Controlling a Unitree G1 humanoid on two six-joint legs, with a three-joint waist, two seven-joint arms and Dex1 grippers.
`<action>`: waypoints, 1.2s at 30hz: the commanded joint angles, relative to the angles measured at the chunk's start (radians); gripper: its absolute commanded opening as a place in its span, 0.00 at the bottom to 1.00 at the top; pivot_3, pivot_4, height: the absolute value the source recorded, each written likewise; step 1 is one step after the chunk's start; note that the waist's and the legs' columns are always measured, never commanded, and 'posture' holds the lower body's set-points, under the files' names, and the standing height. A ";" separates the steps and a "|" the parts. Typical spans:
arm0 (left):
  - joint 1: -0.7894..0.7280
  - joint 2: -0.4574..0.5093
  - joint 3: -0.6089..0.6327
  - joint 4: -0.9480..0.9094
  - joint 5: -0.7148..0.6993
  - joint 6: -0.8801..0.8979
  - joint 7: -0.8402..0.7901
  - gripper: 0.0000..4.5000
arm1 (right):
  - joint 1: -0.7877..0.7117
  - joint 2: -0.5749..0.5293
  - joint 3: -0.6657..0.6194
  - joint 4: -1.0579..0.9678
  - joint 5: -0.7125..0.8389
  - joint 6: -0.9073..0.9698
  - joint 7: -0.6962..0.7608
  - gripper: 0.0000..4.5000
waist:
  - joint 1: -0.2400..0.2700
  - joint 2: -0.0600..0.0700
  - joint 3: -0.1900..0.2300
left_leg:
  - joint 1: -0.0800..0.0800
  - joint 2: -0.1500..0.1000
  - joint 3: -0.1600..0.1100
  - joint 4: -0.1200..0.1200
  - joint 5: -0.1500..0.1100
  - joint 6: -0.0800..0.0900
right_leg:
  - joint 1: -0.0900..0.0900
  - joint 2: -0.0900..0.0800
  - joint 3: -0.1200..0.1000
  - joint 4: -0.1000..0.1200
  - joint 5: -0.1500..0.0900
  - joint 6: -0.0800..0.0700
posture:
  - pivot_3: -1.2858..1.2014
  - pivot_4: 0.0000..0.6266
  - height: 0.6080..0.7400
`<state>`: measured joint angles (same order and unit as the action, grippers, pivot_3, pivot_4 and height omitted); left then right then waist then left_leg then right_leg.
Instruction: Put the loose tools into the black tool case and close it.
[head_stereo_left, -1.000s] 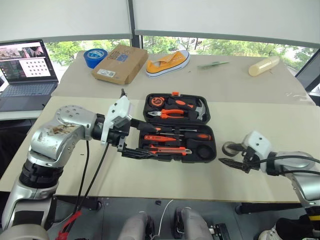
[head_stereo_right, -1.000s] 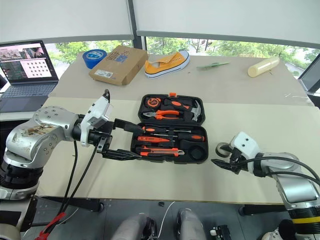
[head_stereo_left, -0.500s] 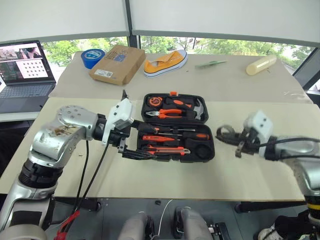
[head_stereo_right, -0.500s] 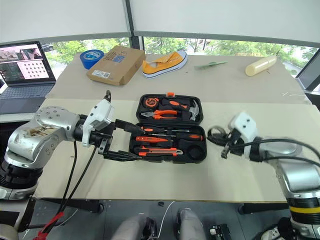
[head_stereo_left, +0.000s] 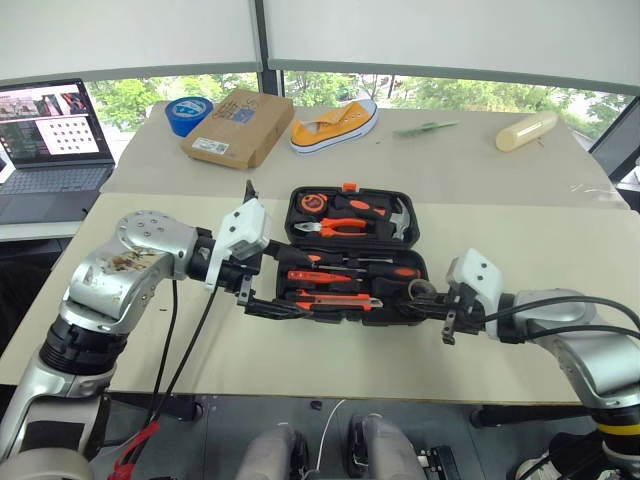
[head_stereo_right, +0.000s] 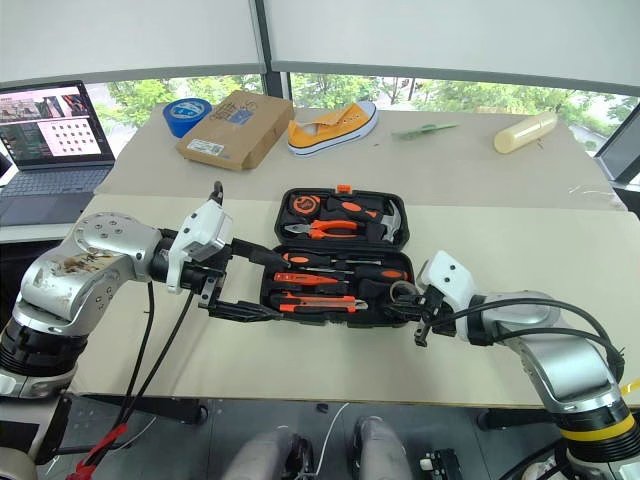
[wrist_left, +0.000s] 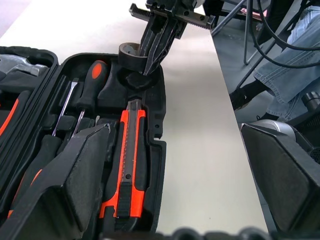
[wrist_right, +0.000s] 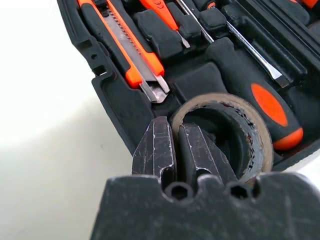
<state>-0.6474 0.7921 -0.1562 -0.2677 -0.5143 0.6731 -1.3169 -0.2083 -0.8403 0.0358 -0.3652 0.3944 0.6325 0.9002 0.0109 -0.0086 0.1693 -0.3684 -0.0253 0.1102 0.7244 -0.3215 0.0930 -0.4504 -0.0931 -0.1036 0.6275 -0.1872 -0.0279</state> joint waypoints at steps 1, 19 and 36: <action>-0.020 0.009 0.007 -0.009 0.003 -0.020 -0.002 1.00 | 0.013 0.024 0.018 0.033 -0.022 -0.040 0.000 0.22 | -0.001 0.000 0.000 | 0.000 0.000 0.000 0.000 0.000 0.000 | 0.000 0.000 0.000 0.000 0.000 0.000 | 0.52 0.24 0.93; -0.030 -0.001 -0.006 0.019 0.015 -0.043 0.007 1.00 | 0.018 -0.007 -0.009 -0.075 -0.010 -0.022 0.012 0.80 | 0.001 0.000 0.000 | 0.000 0.000 0.000 0.000 0.000 0.000 | 0.000 0.000 0.000 0.000 0.000 0.000 | 0.52 0.24 0.93; -0.030 -0.008 -0.017 0.053 0.046 -0.084 -0.003 1.00 | 0.063 -0.076 -0.099 -0.111 0.036 -0.007 0.052 0.80 | 0.002 0.000 0.000 | 0.000 0.000 0.000 0.000 0.000 0.000 | 0.000 0.000 0.000 0.000 0.000 0.000 | 0.52 0.24 0.93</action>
<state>-0.6579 0.7872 -0.1744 -0.2152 -0.4728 0.6118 -1.3167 -0.1210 -0.8977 0.0047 -0.4547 0.4167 0.6491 0.9504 0.0131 -0.0087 0.1694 -0.3686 -0.0251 0.1100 0.7243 -0.3215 0.0930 -0.4505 -0.0934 -0.1037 0.6273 -0.1873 -0.0279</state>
